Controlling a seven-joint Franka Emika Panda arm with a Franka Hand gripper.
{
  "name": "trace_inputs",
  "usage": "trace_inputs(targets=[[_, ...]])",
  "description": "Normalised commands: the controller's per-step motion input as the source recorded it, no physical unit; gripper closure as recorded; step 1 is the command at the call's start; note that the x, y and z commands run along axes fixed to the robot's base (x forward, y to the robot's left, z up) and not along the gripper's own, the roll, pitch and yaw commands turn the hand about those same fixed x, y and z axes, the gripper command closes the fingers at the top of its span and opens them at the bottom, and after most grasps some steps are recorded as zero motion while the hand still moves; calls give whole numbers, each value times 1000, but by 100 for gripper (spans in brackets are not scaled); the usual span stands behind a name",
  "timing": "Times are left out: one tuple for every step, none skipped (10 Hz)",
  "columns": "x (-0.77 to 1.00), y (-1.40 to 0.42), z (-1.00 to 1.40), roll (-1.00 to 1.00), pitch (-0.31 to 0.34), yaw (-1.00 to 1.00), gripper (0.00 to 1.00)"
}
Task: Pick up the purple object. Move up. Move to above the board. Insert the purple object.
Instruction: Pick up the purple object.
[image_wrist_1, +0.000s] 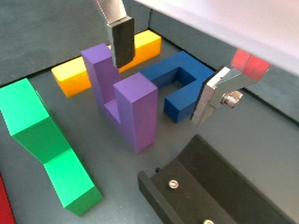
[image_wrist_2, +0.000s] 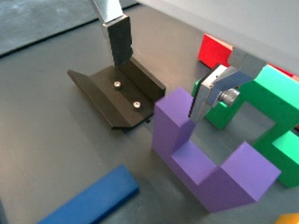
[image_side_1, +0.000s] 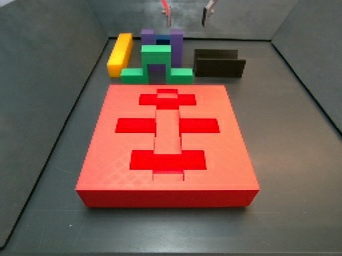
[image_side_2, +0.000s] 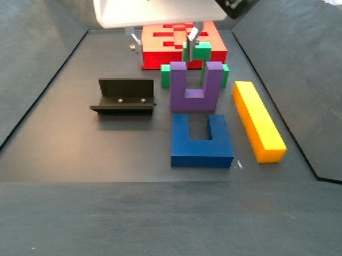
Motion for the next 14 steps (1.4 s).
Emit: trace_inputs(targets=[[-163, 0, -263, -3, -31, -71, 0], [-63, -14, -246, 0, -29, -129, 0], [-31, 0, -246, 0, -16, -214, 0], [-29, 0, -249, 0, -11, -254, 0], [0, -14, -249, 0, -11, -314, 0], [-77, 0, -223, 0, 0, -249, 0], [-91, 0, -183, 0, 0, -169, 0], [-37, 0, -191, 0, 0, -120, 0], [0, -74, -206, 0, 0, -106, 0], [0, -111, -203, 13, 0, -83, 0], [0, -103, -174, 34, 0, -63, 0], [-6, 0, -111, 63, 0, -29, 0], [0, 0, 0, 6, 0, 0, 0], [0, 0, 0, 0, 0, 0, 0]])
